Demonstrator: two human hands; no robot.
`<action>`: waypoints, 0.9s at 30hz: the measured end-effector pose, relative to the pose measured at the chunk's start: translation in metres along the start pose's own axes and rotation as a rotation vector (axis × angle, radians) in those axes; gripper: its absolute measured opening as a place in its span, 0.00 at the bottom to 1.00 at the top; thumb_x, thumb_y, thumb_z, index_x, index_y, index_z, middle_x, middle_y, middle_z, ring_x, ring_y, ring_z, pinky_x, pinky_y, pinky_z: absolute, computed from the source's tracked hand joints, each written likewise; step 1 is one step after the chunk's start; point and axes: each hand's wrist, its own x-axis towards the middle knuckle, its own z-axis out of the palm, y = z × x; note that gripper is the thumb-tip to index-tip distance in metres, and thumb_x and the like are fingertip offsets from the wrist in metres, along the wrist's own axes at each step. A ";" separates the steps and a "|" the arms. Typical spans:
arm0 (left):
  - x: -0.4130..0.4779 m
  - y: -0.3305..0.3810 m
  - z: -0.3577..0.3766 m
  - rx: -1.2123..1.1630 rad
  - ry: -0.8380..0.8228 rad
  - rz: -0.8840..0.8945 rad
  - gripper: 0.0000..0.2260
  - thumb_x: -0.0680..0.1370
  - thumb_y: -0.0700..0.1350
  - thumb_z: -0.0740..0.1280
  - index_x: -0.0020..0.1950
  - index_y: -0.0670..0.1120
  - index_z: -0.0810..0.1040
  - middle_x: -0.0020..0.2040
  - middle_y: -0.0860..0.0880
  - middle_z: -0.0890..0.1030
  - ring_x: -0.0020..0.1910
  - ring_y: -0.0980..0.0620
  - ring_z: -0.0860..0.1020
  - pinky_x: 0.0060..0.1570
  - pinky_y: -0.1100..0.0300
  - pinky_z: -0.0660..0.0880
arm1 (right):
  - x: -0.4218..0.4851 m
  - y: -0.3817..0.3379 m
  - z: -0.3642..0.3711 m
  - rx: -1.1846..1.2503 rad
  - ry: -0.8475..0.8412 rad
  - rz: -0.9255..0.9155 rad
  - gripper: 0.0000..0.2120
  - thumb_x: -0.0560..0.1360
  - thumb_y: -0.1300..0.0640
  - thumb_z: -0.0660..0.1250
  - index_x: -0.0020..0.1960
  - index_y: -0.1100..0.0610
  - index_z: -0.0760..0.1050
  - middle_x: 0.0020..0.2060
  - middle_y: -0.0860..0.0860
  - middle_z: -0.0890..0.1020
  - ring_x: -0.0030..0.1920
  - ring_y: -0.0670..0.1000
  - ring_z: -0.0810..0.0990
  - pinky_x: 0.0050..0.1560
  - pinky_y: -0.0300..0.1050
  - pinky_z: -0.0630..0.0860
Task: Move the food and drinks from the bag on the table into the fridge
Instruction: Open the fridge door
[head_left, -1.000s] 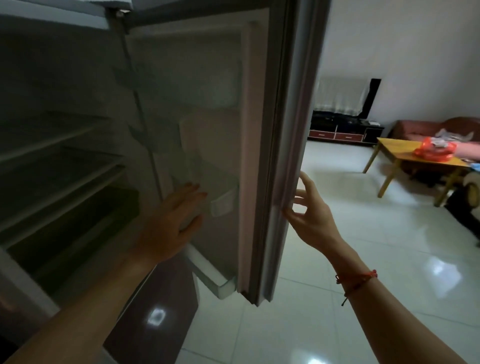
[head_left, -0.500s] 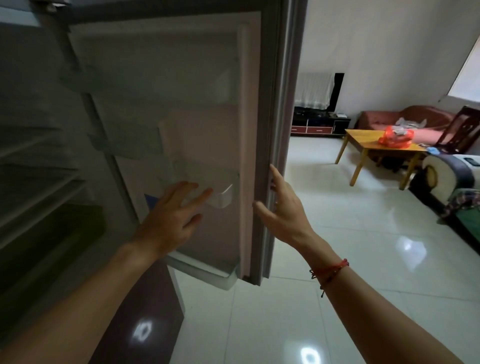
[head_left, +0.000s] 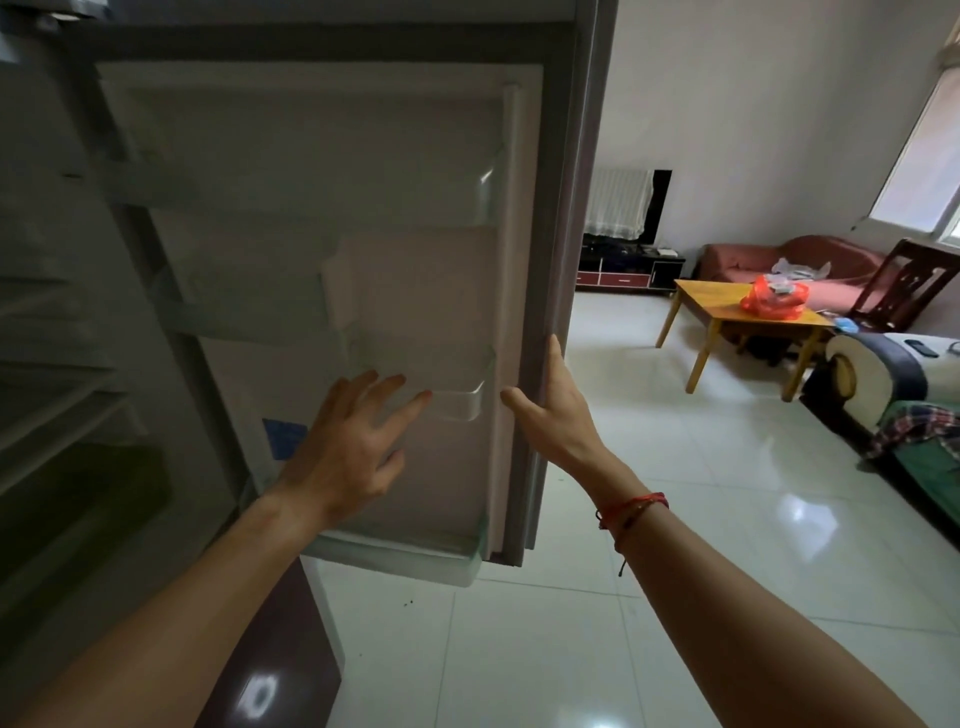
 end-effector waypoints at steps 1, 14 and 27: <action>0.005 0.000 0.002 0.015 -0.006 -0.002 0.27 0.74 0.51 0.59 0.74 0.49 0.69 0.70 0.41 0.72 0.67 0.35 0.69 0.65 0.37 0.69 | 0.007 0.003 0.000 0.003 0.002 0.005 0.43 0.80 0.52 0.66 0.83 0.54 0.40 0.82 0.53 0.48 0.81 0.54 0.51 0.78 0.50 0.56; 0.070 -0.010 0.037 0.109 0.008 -0.062 0.31 0.72 0.45 0.69 0.75 0.50 0.68 0.66 0.42 0.74 0.61 0.38 0.73 0.63 0.39 0.68 | 0.108 0.032 0.003 0.068 -0.011 0.068 0.41 0.82 0.52 0.64 0.83 0.53 0.38 0.82 0.52 0.47 0.81 0.55 0.51 0.79 0.54 0.56; 0.122 -0.016 0.072 0.156 0.002 -0.160 0.32 0.68 0.47 0.73 0.73 0.49 0.72 0.67 0.41 0.75 0.60 0.35 0.74 0.62 0.40 0.71 | 0.193 0.046 0.010 0.227 -0.048 0.113 0.35 0.85 0.48 0.57 0.83 0.52 0.40 0.82 0.52 0.49 0.81 0.57 0.53 0.79 0.59 0.57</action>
